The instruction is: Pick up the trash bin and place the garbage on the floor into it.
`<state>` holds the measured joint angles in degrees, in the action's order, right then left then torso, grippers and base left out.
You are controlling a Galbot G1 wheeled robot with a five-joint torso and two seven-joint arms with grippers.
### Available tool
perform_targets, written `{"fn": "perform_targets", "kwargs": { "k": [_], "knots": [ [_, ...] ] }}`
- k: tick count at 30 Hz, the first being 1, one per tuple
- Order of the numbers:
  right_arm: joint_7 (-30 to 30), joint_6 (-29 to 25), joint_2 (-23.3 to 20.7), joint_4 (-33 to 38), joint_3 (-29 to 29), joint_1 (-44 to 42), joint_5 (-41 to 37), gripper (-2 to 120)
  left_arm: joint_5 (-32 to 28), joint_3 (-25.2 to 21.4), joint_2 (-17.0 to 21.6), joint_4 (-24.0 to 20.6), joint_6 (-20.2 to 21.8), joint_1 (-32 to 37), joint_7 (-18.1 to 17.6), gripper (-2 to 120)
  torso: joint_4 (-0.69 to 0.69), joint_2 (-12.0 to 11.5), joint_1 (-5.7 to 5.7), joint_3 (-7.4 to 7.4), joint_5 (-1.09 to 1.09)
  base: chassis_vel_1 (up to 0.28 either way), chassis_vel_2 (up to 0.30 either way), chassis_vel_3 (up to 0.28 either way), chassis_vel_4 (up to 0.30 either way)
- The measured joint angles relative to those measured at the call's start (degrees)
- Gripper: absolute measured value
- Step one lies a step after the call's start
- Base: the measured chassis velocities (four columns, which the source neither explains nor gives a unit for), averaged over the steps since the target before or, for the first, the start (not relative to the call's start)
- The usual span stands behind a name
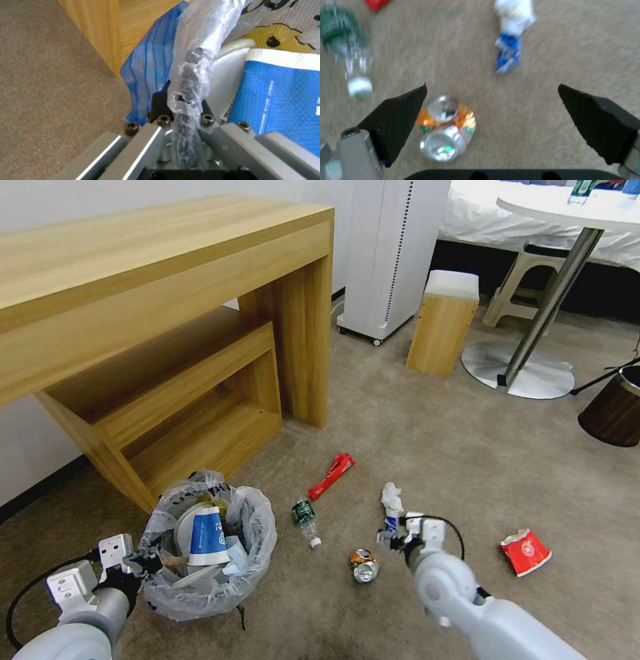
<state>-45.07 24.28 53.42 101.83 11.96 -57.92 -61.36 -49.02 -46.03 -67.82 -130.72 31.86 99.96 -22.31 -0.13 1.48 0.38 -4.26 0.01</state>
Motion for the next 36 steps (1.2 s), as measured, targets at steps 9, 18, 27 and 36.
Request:
{"fn": "perform_targets", "kwargs": {
  "k": [9,18,27,36],
  "knots": [
    [2.5,-0.1,0.6,-7.3,7.5,5.0,1.4,100,0.5,0.1,-0.5,0.3,-0.7,-0.2,0.3,0,0.0,0.0,0.0,0.0,-0.01,0.0,0.0,0.0,0.0],
    [3.6,-1.2,2.4,-11.6,12.0,6.2,3.3,100,1.0,0.6,-1.1,0.8,-1.3,-0.4,0.7,0,0.0,0.0,0.0,0.01,-0.01,0.0,0.0,0.0,0.0],
    [4.6,-1.9,4.7,-15.4,15.2,8.2,4.4,100,1.4,0.7,-1.5,0.8,-1.6,0.0,1.1,0,0.0,0.0,0.0,0.01,-0.01,0.0,0.0,0.0,0.0],
    [5.3,-2.2,6.5,-18.1,16.3,8.6,5.8,100,1.4,0.8,-1.5,0.8,-2.1,-0.5,1.2,0,0.0,0.0,0.0,0.0,-0.01,0.0,0.0,0.0,0.0]
  ]
}}
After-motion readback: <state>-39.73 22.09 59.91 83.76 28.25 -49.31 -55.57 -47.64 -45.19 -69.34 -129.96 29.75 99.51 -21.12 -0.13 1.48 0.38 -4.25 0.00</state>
